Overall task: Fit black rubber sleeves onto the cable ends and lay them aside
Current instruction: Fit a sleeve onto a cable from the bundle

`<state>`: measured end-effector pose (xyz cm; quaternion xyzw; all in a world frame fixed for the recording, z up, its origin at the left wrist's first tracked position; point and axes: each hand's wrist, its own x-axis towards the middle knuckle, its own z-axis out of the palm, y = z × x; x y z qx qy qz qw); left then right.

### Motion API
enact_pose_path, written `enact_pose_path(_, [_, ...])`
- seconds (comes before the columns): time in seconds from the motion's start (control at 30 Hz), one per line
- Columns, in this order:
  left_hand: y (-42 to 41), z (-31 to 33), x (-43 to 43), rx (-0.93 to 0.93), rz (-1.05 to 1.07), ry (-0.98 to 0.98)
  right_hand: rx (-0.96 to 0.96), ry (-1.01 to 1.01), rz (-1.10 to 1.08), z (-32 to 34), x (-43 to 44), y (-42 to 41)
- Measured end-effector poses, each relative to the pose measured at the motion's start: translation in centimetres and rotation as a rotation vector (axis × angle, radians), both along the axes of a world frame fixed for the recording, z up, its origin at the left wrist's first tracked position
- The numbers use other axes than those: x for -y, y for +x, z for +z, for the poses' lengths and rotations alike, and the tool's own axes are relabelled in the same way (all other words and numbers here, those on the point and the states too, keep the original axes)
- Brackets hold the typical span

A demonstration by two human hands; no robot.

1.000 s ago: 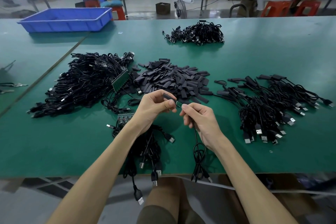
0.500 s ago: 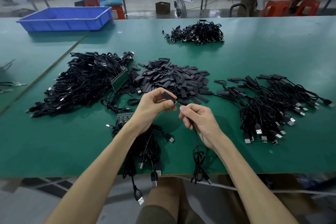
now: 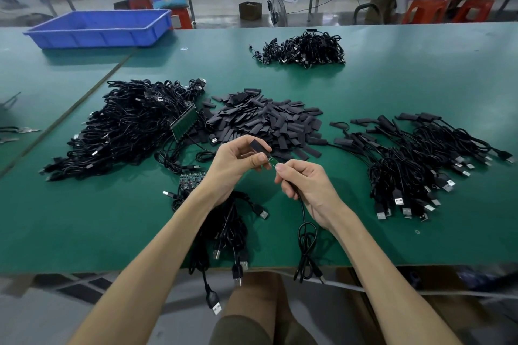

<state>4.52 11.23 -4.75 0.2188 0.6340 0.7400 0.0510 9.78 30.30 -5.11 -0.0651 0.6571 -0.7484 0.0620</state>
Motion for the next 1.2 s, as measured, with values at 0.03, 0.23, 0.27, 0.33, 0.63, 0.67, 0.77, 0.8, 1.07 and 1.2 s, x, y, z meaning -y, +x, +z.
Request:
enact_pose_path(0.03, [0.0,0.0,0.0,0.002,-0.002,-0.001,0.0,0.003,0.001,0.0,0.0,0.0])
enact_pose_path(0.23, [0.0,0.1,0.0,-0.006,0.019,-0.046,-0.002,0.006,0.0,0.1,0.0,0.0])
enact_pose_path(0.27, [0.1,0.1,-0.1,0.0,0.02,-0.054,-0.007,-0.002,-0.01,0.0,0.1,0.0])
enact_pose_path(0.33, [0.1,0.2,-0.1,0.006,0.017,-0.081,-0.023,-0.024,-0.039,-0.2,0.2,-0.1])
enact_pose_path(0.63, [0.5,0.6,-0.6,-0.002,0.002,-0.194,-0.069,-0.011,-0.059,-0.6,0.5,-0.2])
enact_pose_path(0.67, [0.5,0.6,-0.6,-0.002,0.01,-0.191,-0.075,-0.016,-0.057,-0.5,0.5,-0.1])
enact_pose_path(0.77, [0.5,0.5,-0.7,-0.004,0.037,-0.202,-0.064,-0.027,-0.045,-0.5,0.6,-0.1])
enact_pose_path(0.8, [0.5,0.5,-0.7,0.001,0.047,-0.21,-0.056,-0.022,-0.044,-0.5,0.5,-0.2])
enact_pose_path(1.07, [0.4,0.5,-0.7,0.027,0.079,-0.304,-0.027,-0.035,-0.11,-1.1,0.3,-0.6])
enact_pose_path(1.2, [0.3,0.5,-0.7,0.035,0.071,-0.366,-0.028,-0.048,-0.146,-1.3,0.2,-0.7])
